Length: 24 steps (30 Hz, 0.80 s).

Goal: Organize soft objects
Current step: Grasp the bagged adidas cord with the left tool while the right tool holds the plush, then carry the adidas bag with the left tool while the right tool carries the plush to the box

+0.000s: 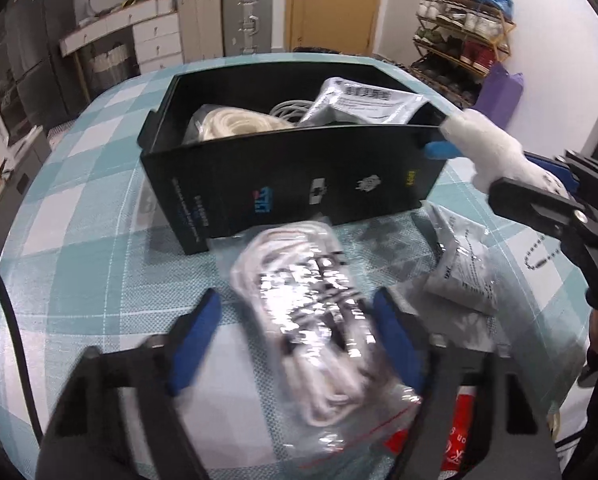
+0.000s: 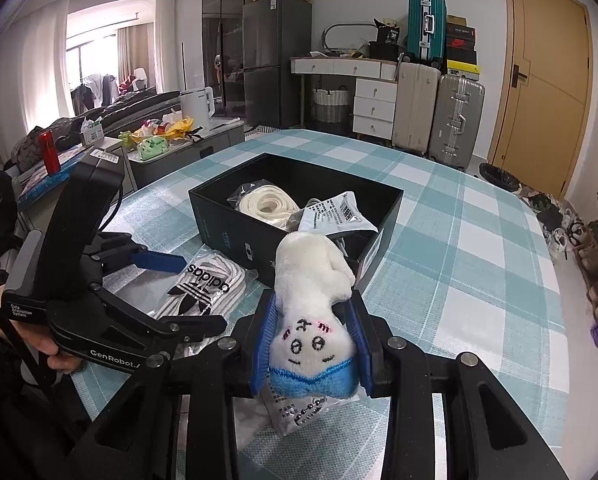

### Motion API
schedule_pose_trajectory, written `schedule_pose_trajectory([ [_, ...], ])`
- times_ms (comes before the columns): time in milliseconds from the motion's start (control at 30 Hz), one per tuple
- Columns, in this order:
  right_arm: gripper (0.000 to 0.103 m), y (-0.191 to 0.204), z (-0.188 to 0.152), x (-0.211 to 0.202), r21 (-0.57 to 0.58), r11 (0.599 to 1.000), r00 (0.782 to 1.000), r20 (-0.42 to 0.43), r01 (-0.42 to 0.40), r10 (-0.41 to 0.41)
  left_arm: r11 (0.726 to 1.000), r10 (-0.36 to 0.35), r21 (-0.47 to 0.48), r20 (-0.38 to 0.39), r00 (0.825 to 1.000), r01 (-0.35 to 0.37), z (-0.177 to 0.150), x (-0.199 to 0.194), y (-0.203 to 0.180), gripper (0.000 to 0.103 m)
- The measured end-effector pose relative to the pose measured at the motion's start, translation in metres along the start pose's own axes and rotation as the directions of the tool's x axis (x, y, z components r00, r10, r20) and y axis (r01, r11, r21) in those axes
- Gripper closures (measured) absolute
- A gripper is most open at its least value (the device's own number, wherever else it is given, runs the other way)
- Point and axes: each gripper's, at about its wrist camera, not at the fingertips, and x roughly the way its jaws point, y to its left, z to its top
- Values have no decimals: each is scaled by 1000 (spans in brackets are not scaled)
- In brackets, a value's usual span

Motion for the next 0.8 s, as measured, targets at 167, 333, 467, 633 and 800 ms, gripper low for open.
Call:
schedule_pose_trajectory([
  [167, 68, -1, -2, 2, 3, 1000, 1000, -1, -2, 2, 999, -33, 31, 12, 999, 33, -2, -5, -3, 65],
  [333, 68, 2, -4, 4, 2, 1000, 1000, 1, -5, 5, 997, -58, 46, 33, 998, 56, -2, -15, -1, 72],
  [467, 68, 8, -4, 6, -1, 1000, 1000, 4, -10, 10, 995, -81, 56, 61, 995, 77, -2, -24, 1, 72],
  [633, 68, 12, -2, 5, -6, 1000, 1000, 12, -14, 14, 994, -103, 46, 98, 990, 99, 0, -36, 6, 72],
  [800, 68, 14, 3, -1, -12, 1000, 1000, 27, -14, 14, 994, -110, 43, 145, 983, 104, 6, -50, 9, 72],
])
